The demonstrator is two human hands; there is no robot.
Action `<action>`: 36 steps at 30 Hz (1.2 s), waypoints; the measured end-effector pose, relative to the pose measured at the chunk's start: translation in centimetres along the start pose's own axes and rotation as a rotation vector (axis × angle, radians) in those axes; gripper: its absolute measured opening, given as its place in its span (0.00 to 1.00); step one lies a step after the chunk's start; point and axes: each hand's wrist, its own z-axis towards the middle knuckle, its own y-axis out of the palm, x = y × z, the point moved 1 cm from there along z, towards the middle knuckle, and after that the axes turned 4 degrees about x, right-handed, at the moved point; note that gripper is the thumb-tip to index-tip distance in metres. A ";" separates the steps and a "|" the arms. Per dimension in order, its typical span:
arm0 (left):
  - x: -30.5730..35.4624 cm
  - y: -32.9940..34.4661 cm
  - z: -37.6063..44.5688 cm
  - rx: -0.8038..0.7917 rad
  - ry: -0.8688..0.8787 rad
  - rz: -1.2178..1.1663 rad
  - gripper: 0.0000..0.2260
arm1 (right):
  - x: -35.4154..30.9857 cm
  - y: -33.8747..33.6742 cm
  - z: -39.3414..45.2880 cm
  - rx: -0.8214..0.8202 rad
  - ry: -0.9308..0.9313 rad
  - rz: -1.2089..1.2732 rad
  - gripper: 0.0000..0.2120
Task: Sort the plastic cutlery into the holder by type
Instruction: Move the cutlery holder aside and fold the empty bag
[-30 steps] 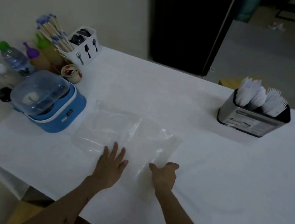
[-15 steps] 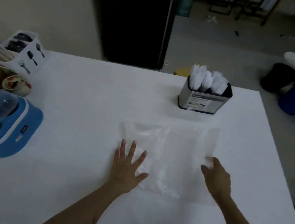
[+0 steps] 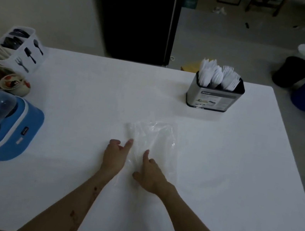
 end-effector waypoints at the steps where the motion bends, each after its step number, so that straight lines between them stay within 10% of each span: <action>1: -0.1 0.1 0.1 -0.052 0.006 0.078 0.31 | 0.4 -0.3 -0.1 -0.024 -0.023 -0.006 0.37; 6: 0.1 1.6 -0.9 -0.076 0.172 0.311 0.32 | 4.1 -4.6 -1.2 0.718 0.117 0.162 0.20; 12: 3.0 4.0 -3.8 -0.214 0.251 0.308 0.24 | 8.0 -7.0 -1.1 0.447 0.354 0.397 0.31; 21: 14.6 18.3 -15.7 -0.519 0.676 0.154 0.16 | 17.6 -18.9 -11.6 0.857 0.260 0.515 0.06; 29: 25.5 38.0 -28.5 -0.705 0.840 0.083 0.09 | 35.9 -30.2 -21.4 1.369 0.243 0.582 0.09; 36: 23.8 60.7 -29.9 -0.702 0.834 0.311 0.08 | 57.3 -30.3 -18.1 1.294 0.476 0.753 0.04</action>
